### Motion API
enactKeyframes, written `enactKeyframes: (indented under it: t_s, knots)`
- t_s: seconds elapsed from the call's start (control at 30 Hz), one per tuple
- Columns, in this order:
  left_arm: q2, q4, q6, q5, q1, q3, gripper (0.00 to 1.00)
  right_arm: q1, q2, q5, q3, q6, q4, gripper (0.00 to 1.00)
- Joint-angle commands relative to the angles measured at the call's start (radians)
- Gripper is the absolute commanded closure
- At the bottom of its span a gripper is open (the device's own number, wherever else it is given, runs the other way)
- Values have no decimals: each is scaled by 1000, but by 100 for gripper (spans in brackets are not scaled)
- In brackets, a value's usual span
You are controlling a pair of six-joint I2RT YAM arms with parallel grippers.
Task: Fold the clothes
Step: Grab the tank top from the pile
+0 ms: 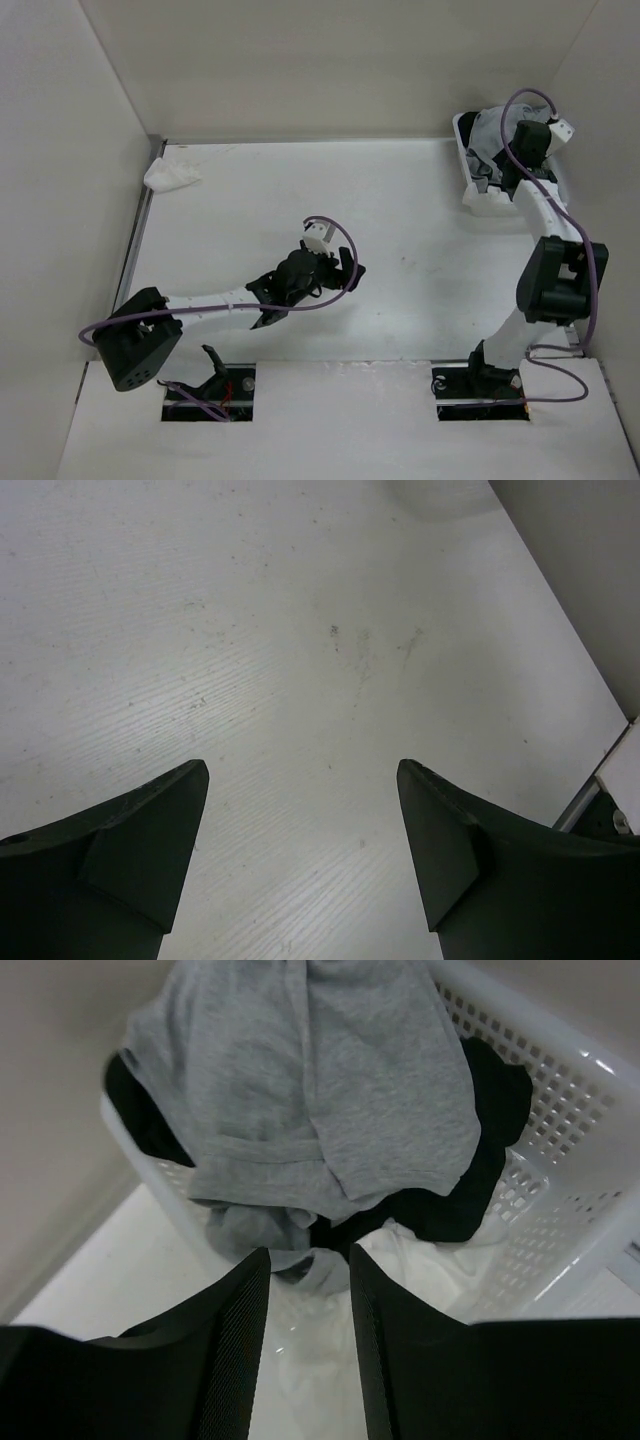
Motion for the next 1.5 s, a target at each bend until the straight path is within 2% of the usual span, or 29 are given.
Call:
enactKeyframes:
  t_s: [0.0, 0.23, 0.33, 0.37, 0.47, 0.67, 0.73, 0.83, 1.0, 1.07, 1.17, 1.27, 1.37, 1.47]
  knots:
    - [11, 97, -1, 28, 21, -18, 24, -25, 172, -48, 196, -45, -36, 50]
    - [67, 122, -17, 71, 42, -12, 24, -56, 442, -48, 506, -110, -129, 50]
    - [99, 139, -22, 80, 48, -6, 24, -56, 524, -1, 604, -153, -176, 53]
    - [116, 143, -31, 91, 58, -2, 24, -56, 554, 31, 639, -173, -205, 58]
    - [123, 152, -43, 97, 64, -1, 24, -51, 559, 32, 636, -196, -207, 59]
    - [130, 168, -53, 115, 58, -5, 24, -41, 602, 53, 646, -298, -233, 50]
    - [122, 168, -54, 115, 58, -8, 24, -38, 607, 90, 641, -297, -244, 55]
    - [117, 172, -57, 115, 59, -12, 24, -34, 590, 114, 610, -282, -224, 67]
    - [116, 174, -59, 115, 47, -11, 24, -21, 483, 153, 528, -246, -141, 69]
    - [114, 172, -59, 115, 45, -11, 24, -16, 458, 153, 512, -245, -124, 75]
    - [107, 172, -59, 115, 45, -14, 24, -10, 413, 156, 498, -239, -110, 90]
    - [100, 169, -59, 115, 48, -15, 24, -10, 384, 170, 482, -225, -109, 98]
    - [93, 168, -59, 115, 50, -18, 24, -10, 334, 185, 440, -207, -89, 100]
    - [87, 168, -59, 115, 55, -18, 24, 8, 172, 197, 327, -168, 9, 100]
